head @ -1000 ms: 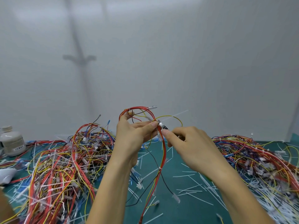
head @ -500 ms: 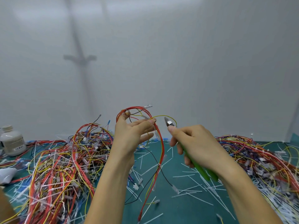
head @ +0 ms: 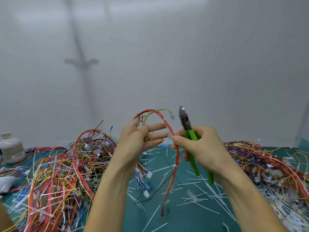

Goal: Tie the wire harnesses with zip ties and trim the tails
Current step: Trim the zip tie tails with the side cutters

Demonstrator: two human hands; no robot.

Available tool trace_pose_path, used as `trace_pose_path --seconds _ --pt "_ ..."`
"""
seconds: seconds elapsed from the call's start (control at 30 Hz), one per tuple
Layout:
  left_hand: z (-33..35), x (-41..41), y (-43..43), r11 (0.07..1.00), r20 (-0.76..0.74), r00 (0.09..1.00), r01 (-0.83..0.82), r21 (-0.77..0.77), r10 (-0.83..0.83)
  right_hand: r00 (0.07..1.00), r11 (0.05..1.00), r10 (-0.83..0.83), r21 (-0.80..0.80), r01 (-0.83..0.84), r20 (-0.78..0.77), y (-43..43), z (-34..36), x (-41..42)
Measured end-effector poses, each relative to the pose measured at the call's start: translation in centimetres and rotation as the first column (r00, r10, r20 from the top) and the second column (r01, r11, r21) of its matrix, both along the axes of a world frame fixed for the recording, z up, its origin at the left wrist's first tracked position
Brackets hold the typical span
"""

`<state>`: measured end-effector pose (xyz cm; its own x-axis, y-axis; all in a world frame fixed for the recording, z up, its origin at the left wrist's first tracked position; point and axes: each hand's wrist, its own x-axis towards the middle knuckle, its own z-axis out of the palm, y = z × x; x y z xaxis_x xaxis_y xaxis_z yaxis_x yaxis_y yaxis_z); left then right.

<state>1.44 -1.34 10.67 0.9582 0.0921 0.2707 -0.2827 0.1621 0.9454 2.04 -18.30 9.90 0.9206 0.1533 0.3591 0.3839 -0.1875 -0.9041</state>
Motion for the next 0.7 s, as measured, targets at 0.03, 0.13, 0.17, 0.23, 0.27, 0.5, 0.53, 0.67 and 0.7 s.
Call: trace_pose_path --seconds 0.03,0.13,0.17,0.23,0.27,0.5,0.53,0.67,0.7 --pt "0.1 0.0 0.4 0.999 -0.031 0.999 -0.021 0.036 0.023 1.000 0.998 -0.012 0.061 0.012 -0.002 -0.2 0.1 0.1" --pt "0.2 0.0 1.6 0.980 -0.089 0.988 -0.112 0.165 0.128 0.999 0.974 -0.015 0.225 0.022 -0.033 -1.0 0.4 0.3" --pt "0.0 0.0 2.0 0.963 -0.083 0.983 -0.139 0.230 0.161 0.999 0.968 -0.016 0.248 0.025 -0.036 -1.3 0.4 0.4" --pt "-0.4 0.1 3.2 0.891 -0.047 0.982 -0.147 0.430 0.184 0.999 0.967 -0.030 0.252 0.036 -0.031 -1.7 0.6 0.5" --pt "-0.6 0.1 3.7 0.823 -0.031 0.985 -0.122 0.555 0.168 0.999 0.967 -0.039 0.250 0.044 -0.026 -1.9 0.6 0.5" --pt "-2.0 -0.1 4.9 0.221 -0.165 0.980 0.138 0.966 0.113 0.998 0.964 -0.061 0.256 0.066 -0.028 -2.5 0.7 0.6" --pt "-1.9 -0.1 4.5 0.237 -0.147 0.982 0.115 0.965 0.122 0.998 0.964 -0.060 0.257 0.066 -0.033 -2.5 0.7 0.6" --pt "-0.5 -0.2 3.0 0.452 0.064 0.976 -0.153 0.879 0.206 0.997 0.961 -0.066 0.266 0.076 -0.046 -2.4 0.7 0.6" --pt "-0.3 -0.2 2.7 0.478 0.144 0.958 -0.250 0.842 0.247 0.996 0.958 -0.071 0.275 0.082 -0.049 -2.3 0.7 0.6"
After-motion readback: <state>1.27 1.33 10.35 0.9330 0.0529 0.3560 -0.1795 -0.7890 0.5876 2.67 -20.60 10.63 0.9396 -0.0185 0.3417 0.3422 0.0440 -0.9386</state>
